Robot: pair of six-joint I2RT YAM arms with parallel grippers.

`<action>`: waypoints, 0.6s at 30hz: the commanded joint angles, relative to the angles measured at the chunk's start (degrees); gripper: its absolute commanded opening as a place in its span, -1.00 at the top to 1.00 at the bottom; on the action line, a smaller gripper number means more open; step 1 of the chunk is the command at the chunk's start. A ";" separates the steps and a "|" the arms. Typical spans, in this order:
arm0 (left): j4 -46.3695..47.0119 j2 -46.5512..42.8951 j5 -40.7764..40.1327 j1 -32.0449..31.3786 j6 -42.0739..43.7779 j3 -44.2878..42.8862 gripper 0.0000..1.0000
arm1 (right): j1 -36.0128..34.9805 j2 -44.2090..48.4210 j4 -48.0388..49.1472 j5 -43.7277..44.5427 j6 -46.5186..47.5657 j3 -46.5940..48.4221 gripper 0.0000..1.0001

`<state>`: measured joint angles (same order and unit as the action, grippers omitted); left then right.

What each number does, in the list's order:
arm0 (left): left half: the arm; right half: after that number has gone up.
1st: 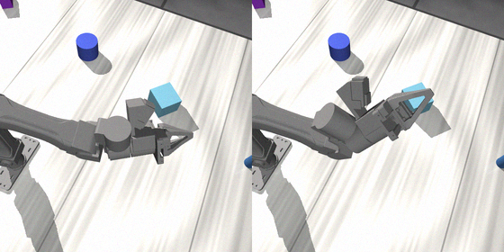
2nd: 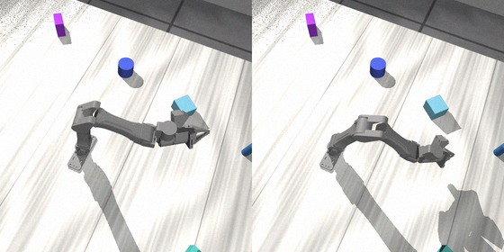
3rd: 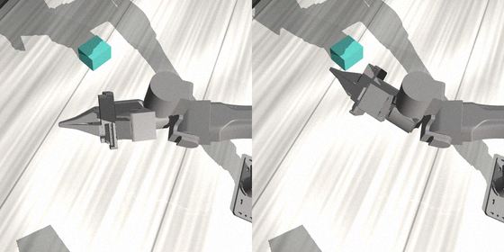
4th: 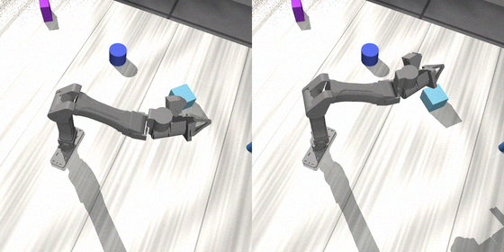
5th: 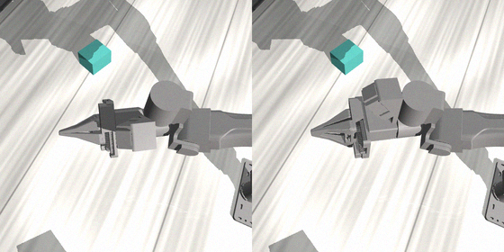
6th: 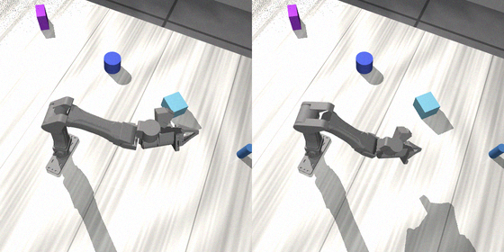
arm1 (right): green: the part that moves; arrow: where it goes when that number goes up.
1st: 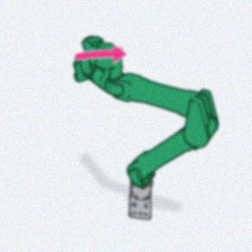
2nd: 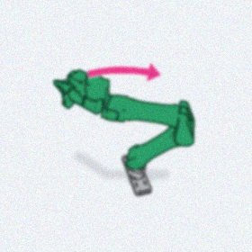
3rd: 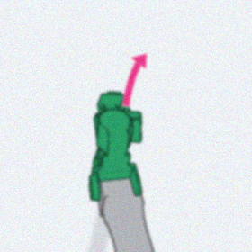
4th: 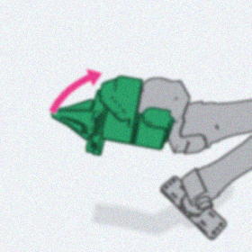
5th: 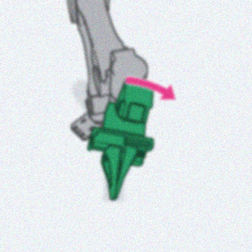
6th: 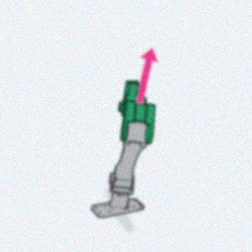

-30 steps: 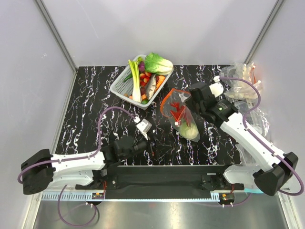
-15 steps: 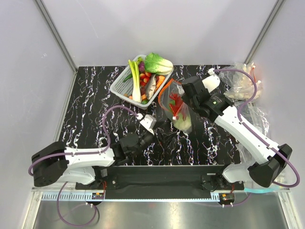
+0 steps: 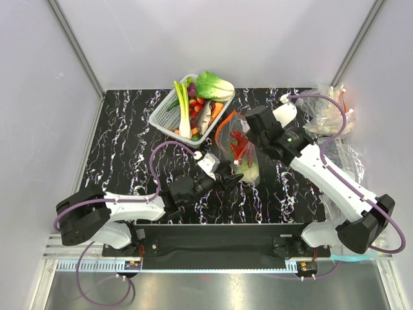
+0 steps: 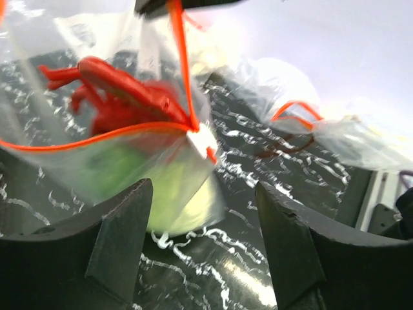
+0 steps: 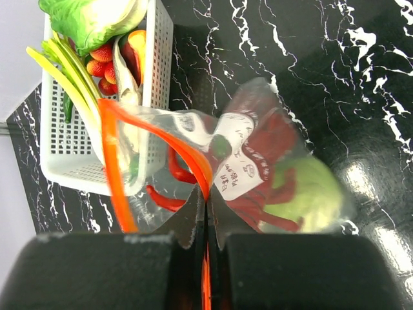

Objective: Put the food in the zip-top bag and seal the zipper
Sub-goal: Adjust the zipper food storage bag at the center of the board.

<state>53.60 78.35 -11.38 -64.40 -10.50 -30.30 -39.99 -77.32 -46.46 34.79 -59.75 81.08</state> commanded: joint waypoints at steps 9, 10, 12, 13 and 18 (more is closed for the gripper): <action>9.49 5.14 3.02 1.82 -0.91 -6.43 -0.05 | -0.35 4.90 3.04 0.81 -0.72 -2.24 1.00; 11.07 5.85 3.20 2.08 -1.27 -6.69 0.13 | -0.35 4.98 2.95 0.81 -0.64 -2.33 1.00; 12.48 7.08 3.55 2.53 -1.63 -6.78 0.42 | -0.35 5.34 2.78 0.90 -0.81 -2.59 1.00; 12.75 7.26 3.55 2.70 -1.71 -6.87 0.76 | -0.35 5.68 2.60 1.07 -0.90 -2.85 1.00; 11.35 4.80 4.43 3.75 -3.29 -5.21 1.00 | -0.35 7.00 1.37 2.57 1.90 -3.38 1.00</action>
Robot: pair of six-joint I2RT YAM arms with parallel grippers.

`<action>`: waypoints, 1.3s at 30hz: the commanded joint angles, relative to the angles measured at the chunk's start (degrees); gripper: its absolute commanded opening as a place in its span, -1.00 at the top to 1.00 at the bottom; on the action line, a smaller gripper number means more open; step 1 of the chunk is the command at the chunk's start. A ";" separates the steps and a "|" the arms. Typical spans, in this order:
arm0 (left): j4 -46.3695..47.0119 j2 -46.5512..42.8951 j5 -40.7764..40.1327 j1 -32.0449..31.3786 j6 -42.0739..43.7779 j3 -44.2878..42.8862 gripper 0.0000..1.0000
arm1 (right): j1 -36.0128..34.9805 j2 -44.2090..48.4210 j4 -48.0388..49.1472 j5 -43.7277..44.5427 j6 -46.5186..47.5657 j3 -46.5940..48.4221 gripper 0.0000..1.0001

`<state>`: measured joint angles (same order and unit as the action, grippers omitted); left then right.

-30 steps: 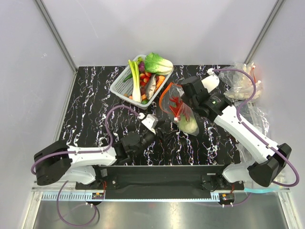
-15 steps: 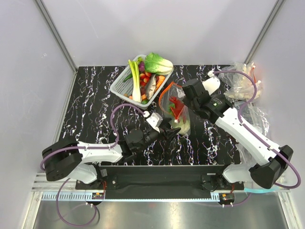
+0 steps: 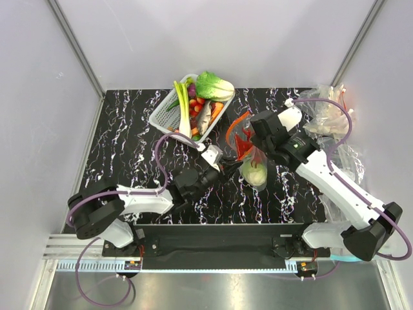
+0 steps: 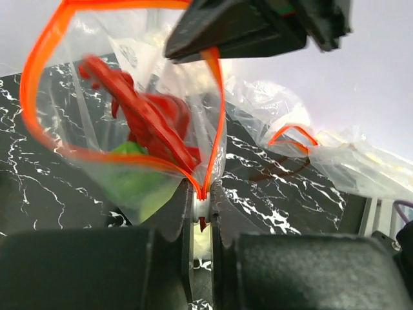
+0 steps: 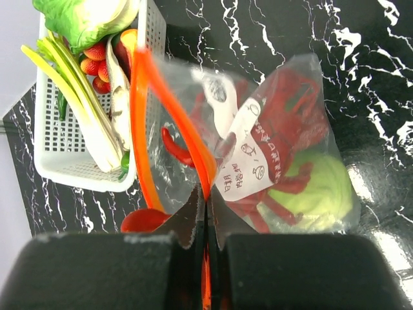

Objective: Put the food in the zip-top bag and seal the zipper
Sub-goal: Adjust the zipper food storage bag at the center of the board, then adjust the fake lobster in the zipper food storage bag.

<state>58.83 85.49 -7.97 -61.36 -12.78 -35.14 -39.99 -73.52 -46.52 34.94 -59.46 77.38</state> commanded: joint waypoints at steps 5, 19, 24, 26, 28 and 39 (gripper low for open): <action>2.44 -9.09 5.67 3.17 -3.31 2.96 1.00 | -0.35 4.26 3.80 -1.09 15.29 -0.57 -0.05; -34.62 -30.99 19.82 4.67 4.95 0.34 1.00 | -0.35 7.96 12.68 -24.55 46.27 1.80 -0.43; -46.41 -34.34 20.72 4.67 7.85 -2.48 1.00 | -0.27 5.49 12.95 -40.10 47.68 4.00 -0.25; -48.62 -36.09 19.14 4.67 8.46 -2.92 1.00 | -0.35 3.74 12.25 -46.50 47.60 3.92 -0.20; -52.22 -37.84 17.90 4.67 8.82 -3.45 1.00 | -0.35 3.03 12.33 -49.60 46.72 2.51 -0.12; -56.63 -41.55 16.58 4.67 9.26 -3.98 1.00 | -1.85 6.10 21.03 -58.85 40.92 -12.87 -0.18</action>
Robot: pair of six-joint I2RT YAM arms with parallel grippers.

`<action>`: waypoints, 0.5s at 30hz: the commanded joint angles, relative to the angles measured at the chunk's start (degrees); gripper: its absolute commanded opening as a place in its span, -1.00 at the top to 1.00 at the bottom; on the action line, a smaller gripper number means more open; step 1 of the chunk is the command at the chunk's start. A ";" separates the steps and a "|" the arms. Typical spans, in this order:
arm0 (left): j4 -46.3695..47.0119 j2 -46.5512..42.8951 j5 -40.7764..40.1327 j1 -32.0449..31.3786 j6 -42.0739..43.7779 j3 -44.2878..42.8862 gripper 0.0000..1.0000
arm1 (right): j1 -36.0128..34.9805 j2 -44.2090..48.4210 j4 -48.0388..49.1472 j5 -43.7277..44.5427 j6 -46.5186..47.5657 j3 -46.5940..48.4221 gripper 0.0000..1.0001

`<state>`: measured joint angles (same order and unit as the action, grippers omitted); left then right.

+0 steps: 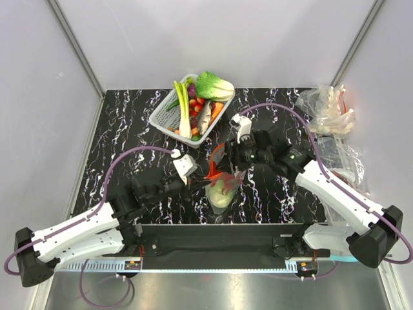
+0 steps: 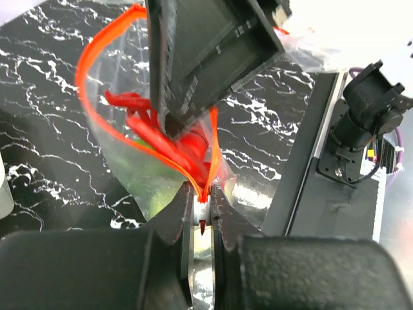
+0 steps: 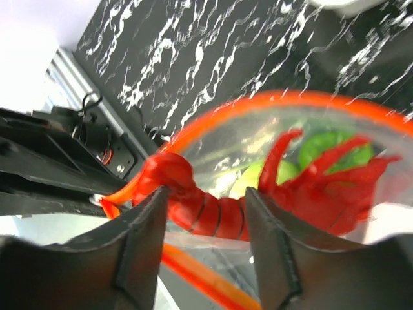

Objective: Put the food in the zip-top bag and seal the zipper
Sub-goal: Adjust the fake lobster in the zipper food storage bag.

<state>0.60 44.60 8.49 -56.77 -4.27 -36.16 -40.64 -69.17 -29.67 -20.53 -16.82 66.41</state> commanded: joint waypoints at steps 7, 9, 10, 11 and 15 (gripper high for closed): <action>-0.51 0.75 0.74 0.08 1.20 -4.53 1.00 | -1.98 3.86 5.50 -0.74 -1.29 -2.26 -0.30; -0.43 0.67 0.74 0.00 1.11 -4.62 1.00 | -2.07 4.13 5.06 -0.38 -0.59 -0.42 -0.30; -0.43 0.58 0.74 0.08 1.11 -4.71 1.00 | -1.98 4.04 4.45 -0.21 0.03 0.38 -0.30; -0.43 0.58 1.09 0.00 1.20 -4.71 1.00 | -1.98 3.69 4.01 0.14 0.38 1.25 -0.30; -0.51 0.75 1.44 0.08 1.11 -5.06 1.00 | -1.98 1.93 3.74 0.67 1.52 4.43 -0.30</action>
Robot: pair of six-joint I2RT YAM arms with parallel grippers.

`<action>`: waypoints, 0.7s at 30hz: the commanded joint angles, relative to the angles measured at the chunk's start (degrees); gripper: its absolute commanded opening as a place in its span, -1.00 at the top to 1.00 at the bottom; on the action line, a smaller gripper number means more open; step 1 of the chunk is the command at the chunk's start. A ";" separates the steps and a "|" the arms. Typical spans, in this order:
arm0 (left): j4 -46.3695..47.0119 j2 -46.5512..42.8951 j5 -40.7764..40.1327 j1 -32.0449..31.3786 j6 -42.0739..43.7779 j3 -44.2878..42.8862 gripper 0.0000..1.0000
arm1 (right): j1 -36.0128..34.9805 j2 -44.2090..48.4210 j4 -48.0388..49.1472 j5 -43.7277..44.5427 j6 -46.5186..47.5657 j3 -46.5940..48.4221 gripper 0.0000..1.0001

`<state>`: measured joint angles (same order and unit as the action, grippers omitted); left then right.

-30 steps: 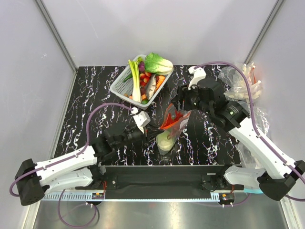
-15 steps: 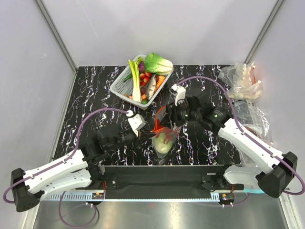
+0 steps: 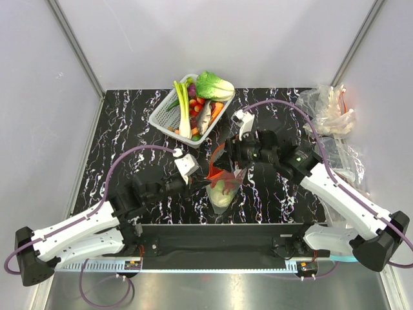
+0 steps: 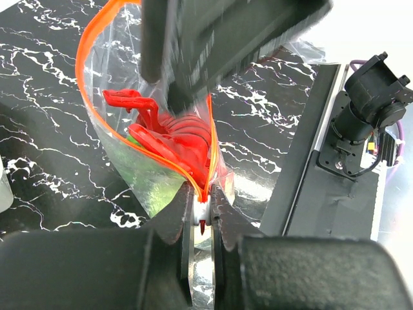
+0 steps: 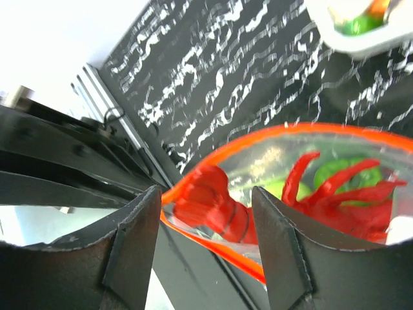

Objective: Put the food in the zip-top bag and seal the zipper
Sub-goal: Adjust the fake lobster in the zipper food storage bag.

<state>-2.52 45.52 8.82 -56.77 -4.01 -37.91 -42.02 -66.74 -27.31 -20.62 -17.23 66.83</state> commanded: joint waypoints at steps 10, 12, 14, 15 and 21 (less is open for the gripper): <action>1.21 0.19 0.50 0.08 1.29 -4.19 1.00 | -1.75 -5.85 1.56 -2.14 2.20 4.19 0.09; 0.51 0.19 -1.08 0.08 1.29 -4.89 1.00 | -2.28 -6.21 1.30 -1.70 2.38 3.05 0.29; -0.28 0.45 -2.92 0.08 1.29 -5.76 1.00 | -2.97 -6.12 1.56 -1.79 2.38 1.13 0.34; -0.46 0.71 -3.37 0.08 1.29 -6.03 1.00 | -3.24 -6.03 1.99 -1.88 2.21 0.33 0.35; -4.41 1.86 -11.89 0.17 0.76 -8.23 1.00 | -5.88 -6.12 3.22 -0.30 0.89 -4.07 0.48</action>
<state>-8.75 47.37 3.77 -56.93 -3.46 -41.56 -46.28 -73.14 -23.27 -21.63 -16.12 65.47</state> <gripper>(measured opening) 0.102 0.270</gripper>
